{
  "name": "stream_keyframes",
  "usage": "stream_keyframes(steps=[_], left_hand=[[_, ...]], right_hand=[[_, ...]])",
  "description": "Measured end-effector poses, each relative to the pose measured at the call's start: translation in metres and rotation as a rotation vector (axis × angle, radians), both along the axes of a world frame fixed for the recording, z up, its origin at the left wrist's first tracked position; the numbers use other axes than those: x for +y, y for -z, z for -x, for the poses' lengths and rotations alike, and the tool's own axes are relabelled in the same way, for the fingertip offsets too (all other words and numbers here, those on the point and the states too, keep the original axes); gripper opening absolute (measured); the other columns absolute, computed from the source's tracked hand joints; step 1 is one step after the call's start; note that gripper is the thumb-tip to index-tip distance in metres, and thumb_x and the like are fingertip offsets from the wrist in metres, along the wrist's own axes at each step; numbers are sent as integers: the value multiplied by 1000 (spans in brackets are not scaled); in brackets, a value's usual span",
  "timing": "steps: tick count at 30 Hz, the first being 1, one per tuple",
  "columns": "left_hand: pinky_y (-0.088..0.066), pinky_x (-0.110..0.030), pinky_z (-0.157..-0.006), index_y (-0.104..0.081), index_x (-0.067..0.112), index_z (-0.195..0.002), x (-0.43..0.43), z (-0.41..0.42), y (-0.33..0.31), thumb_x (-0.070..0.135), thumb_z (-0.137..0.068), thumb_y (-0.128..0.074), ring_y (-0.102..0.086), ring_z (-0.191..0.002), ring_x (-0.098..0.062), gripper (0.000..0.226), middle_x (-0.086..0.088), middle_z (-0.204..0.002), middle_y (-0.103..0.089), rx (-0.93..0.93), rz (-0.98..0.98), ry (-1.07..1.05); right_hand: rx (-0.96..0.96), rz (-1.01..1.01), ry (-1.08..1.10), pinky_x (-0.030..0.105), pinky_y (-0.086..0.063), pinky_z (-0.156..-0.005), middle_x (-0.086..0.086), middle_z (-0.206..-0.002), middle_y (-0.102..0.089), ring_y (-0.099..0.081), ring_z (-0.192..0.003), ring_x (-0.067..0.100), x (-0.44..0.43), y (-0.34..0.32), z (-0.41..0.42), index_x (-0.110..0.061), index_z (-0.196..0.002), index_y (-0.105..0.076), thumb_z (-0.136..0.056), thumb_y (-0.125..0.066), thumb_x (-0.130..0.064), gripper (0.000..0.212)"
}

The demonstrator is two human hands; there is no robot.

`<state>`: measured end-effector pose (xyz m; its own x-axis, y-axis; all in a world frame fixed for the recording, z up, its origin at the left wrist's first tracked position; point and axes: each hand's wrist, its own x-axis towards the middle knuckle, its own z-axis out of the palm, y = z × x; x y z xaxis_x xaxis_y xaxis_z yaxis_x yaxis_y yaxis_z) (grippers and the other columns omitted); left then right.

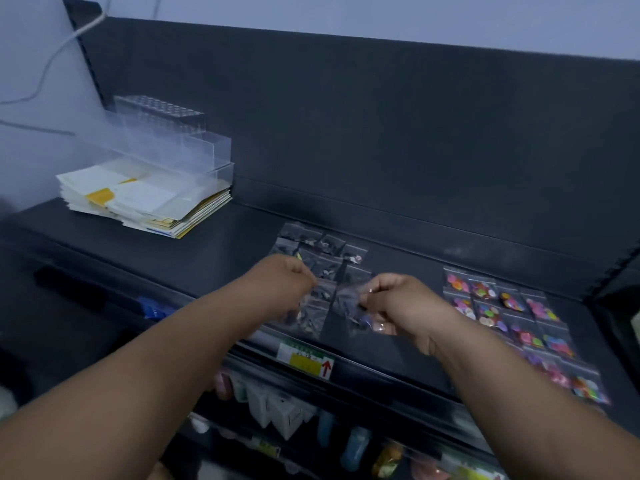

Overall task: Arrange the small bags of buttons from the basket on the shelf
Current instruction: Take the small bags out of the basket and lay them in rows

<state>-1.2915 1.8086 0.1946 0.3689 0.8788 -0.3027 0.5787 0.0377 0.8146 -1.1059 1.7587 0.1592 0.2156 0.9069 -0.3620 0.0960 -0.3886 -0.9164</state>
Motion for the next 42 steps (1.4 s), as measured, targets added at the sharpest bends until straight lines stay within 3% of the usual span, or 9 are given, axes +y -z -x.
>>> stream_keyframes(steps=[3,7,14,17,21,28,32,36,42], left_hand=[[-46,-27,-54,-64,18,-98,13,2,8,7,-90,-49,-60,-68,-19,20,-11,-95,-66,-98,110,-73],[-51,-24,-50,-52,21,-115,29,2,17,1,-89,-51,-68,-69,-19,34,-13,-107,-63,-214,201,-150],[-58,-30,-60,-55,4,-90,57,-4,32,1,-91,-50,-70,-75,-22,6,-20,-96,-69,-265,229,-197],[-60,-36,-69,-55,6,-83,68,-7,33,1,-91,-51,-70,-75,-23,10,-21,-96,-67,-289,237,-184],[-58,-30,-58,-56,9,-81,83,-7,31,5,-91,-53,-69,-76,-26,12,-18,-95,-61,-295,249,-124],[-53,-26,-52,-59,14,-77,106,4,33,2,-86,-61,-58,-74,-21,15,-11,-90,-60,-267,265,-11],[-55,-25,-55,-58,13,-80,115,12,35,-2,-84,-63,-60,-76,-17,16,-7,-88,-60,-285,294,53],[-55,-23,-54,-56,12,-77,123,20,37,-3,-83,-63,-62,-87,-22,17,-11,-95,-60,-298,310,68],[-52,-21,-50,-60,12,-86,140,20,40,-1,-84,-63,-66,-94,-27,13,-13,-103,-64,-293,294,25]], right_hand=[[29,106,54,23,-51,-49,9,-79,-63,-60,-56,15,5,18,-7,-15,-81,-56,-88,-53,6,22],[54,187,68,28,-57,-53,9,-74,-61,-61,-54,16,16,38,-5,-12,-86,-52,-90,-47,7,20],[16,229,90,32,-60,-62,18,-87,-63,-65,-65,22,32,55,2,-9,-77,-47,-89,-51,9,22],[-142,235,72,27,-54,-51,9,-66,-59,-59,-50,15,33,54,3,-11,-73,-46,-88,-55,5,23],[-408,214,45,21,-40,-47,4,-59,-58,-54,-50,16,34,50,2,-15,-68,-51,-79,-67,-3,22],[-408,278,96,16,-36,-39,2,-56,-56,-51,-43,9,34,50,17,-14,-71,-52,-81,-69,-3,22],[-450,266,185,22,-38,-45,6,-51,-58,-48,-39,11,29,47,22,-12,-70,-55,-80,-69,-11,18],[-756,177,252,27,-44,-60,-1,-62,-62,-60,-63,18,28,34,17,-17,-69,-58,-85,-65,-30,22],[-855,33,176,26,-46,-77,2,-91,-67,-63,-89,21,57,28,-2,-20,-95,-66,-91,-57,-24,10]])
